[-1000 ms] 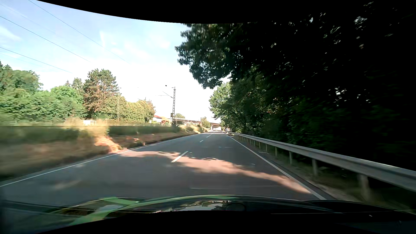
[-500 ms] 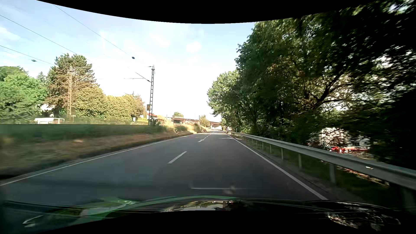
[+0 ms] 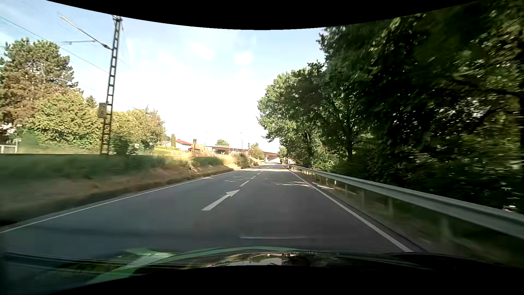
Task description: Follow the waypoints while adhering to traffic rules and regulations
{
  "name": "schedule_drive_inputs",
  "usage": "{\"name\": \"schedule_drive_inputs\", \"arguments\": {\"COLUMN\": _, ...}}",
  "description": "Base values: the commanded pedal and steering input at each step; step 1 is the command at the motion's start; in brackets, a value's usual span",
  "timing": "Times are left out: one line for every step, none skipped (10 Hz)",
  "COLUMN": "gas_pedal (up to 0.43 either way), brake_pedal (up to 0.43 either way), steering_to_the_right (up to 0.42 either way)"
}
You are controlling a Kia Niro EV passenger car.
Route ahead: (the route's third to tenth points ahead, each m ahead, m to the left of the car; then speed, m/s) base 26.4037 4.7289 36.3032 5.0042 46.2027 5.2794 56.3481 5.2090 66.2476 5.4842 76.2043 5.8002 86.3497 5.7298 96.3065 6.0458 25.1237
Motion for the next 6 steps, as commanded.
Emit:
{"name": "schedule_drive_inputs", "arguments": {"gas_pedal": 0.0, "brake_pedal": 0.0, "steering_to_the_right": 0.0}}
{"name": "schedule_drive_inputs", "arguments": {"gas_pedal": 0.0, "brake_pedal": 0.0, "steering_to_the_right": 0.0}}
{"name": "schedule_drive_inputs", "arguments": {"gas_pedal": 0.0, "brake_pedal": 0.0, "steering_to_the_right": 0.0}}
{"name": "schedule_drive_inputs", "arguments": {"gas_pedal": 0.0, "brake_pedal": 0.0, "steering_to_the_right": -0.001}}
{"name": "schedule_drive_inputs", "arguments": {"gas_pedal": 0.0, "brake_pedal": 0.0, "steering_to_the_right": 0.0}}
{"name": "schedule_drive_inputs", "arguments": {"gas_pedal": 0.0, "brake_pedal": 0.0, "steering_to_the_right": 0.0}}
